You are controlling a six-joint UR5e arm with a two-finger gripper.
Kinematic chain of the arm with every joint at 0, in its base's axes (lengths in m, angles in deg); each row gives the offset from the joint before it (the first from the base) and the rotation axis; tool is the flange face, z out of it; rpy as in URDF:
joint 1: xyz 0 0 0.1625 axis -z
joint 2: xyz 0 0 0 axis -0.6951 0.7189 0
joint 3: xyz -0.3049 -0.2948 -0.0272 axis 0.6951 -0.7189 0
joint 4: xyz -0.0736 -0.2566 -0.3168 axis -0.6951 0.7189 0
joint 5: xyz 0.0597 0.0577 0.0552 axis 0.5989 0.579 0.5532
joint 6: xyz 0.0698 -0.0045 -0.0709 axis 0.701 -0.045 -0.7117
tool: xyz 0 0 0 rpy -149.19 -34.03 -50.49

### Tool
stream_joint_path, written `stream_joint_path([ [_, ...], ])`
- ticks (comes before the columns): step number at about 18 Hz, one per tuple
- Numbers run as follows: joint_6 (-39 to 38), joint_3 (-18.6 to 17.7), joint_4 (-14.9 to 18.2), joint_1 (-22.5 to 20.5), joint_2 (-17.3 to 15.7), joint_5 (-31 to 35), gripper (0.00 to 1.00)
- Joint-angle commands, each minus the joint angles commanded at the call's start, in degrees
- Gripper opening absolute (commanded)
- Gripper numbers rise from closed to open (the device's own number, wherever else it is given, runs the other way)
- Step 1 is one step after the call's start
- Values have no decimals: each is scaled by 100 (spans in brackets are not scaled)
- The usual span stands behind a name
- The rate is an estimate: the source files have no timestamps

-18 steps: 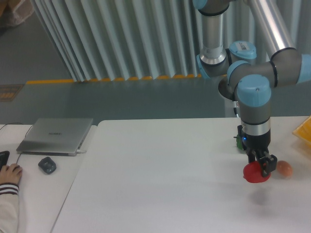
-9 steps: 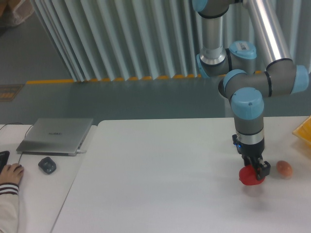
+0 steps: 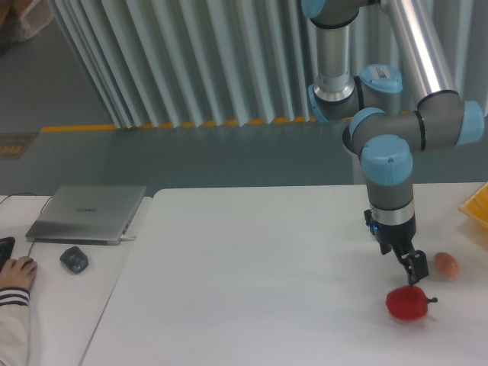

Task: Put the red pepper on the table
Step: 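Open the gripper to release the red pepper and lift away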

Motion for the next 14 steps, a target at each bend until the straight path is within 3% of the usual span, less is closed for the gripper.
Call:
stream_joint_path([
  [14,53,18,18,-149,-149,-105,100],
])
